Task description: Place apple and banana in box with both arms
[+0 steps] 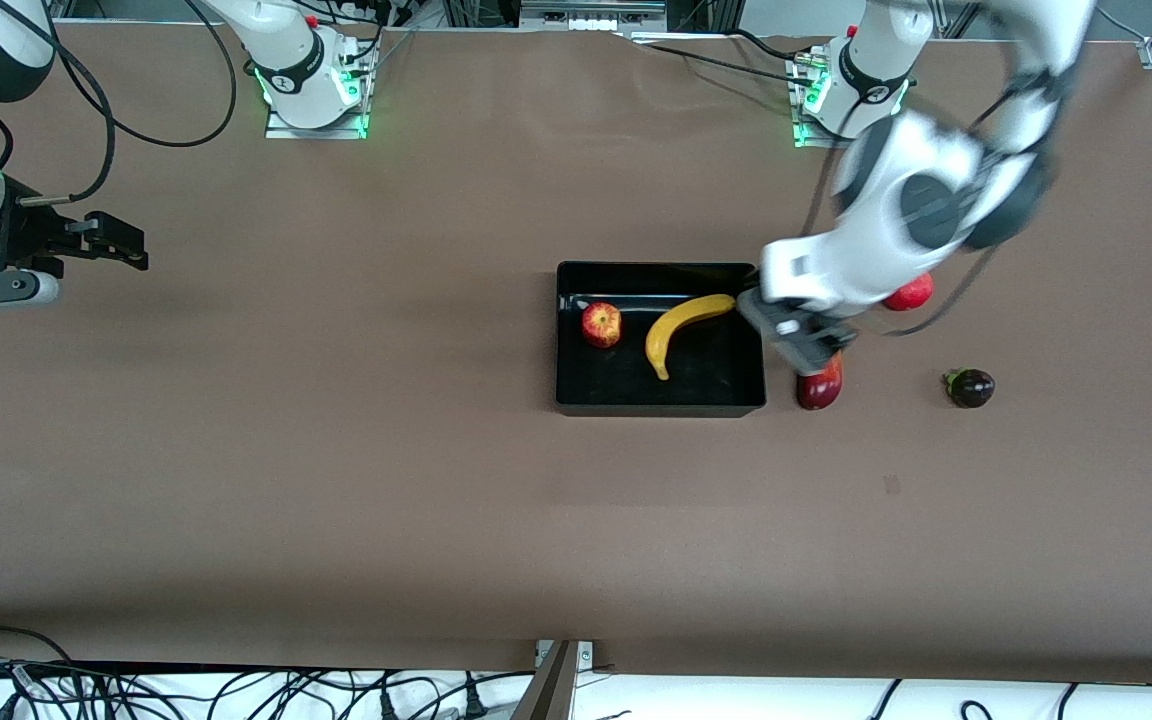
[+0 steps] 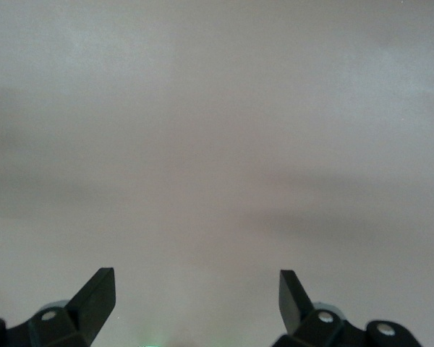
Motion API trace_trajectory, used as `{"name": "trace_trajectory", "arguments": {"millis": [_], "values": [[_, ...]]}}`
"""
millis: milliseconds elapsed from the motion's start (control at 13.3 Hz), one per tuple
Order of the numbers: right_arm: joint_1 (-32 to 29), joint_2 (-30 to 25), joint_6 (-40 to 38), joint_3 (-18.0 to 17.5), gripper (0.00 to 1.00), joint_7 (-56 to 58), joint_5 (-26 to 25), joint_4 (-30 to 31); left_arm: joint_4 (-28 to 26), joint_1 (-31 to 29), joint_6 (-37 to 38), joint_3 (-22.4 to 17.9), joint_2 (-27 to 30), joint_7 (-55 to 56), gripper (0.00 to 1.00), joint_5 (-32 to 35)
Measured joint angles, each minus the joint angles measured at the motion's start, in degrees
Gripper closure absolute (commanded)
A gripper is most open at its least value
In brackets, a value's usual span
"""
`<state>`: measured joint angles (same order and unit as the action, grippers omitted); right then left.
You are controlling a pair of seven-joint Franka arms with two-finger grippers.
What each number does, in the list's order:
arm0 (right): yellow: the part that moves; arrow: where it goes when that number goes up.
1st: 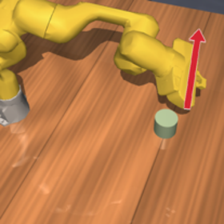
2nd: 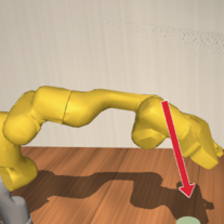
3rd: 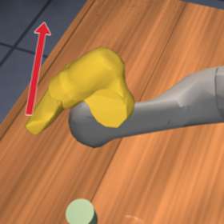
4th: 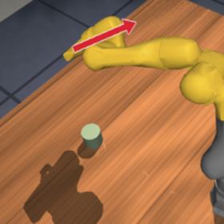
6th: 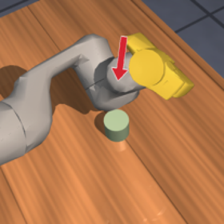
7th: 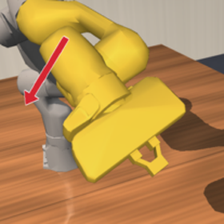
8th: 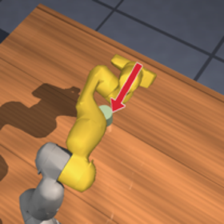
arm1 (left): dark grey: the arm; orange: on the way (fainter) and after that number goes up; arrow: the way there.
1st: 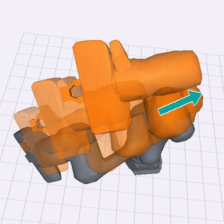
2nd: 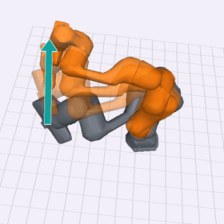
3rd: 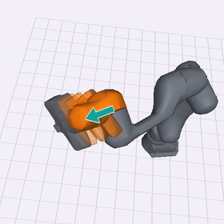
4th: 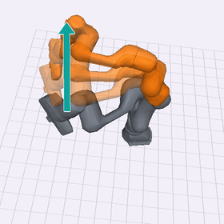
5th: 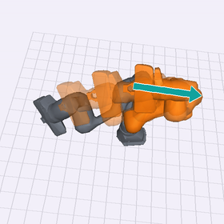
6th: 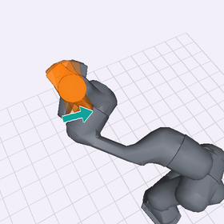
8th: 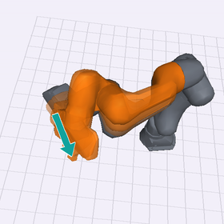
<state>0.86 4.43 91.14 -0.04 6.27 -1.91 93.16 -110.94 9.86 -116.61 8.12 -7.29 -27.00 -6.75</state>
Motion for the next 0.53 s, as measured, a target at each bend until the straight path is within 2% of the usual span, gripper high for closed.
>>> {"name": "trace_trajectory", "arguments": {"millis": [226,376,527], "values": [[0.0,0.0,-0.01,0.0,0.0,0.0,0.01,-0.03,1.86,-6.56,12.8,-0.84,9.61,0.37,0.0,2.63],[0.0,0.0,-0.01,0.0,0.0,0.0,0.01,-0.03,4.56,-8.54,19.39,-2.86,12.8,1.89,0.0,5.98],[0.0,0.0,-0.01,0.0,0.0,0.0,0.01,-0.04,6.66,-10.3,22.74,-4.19,13.74,2.67,0.0,7.24]]}}
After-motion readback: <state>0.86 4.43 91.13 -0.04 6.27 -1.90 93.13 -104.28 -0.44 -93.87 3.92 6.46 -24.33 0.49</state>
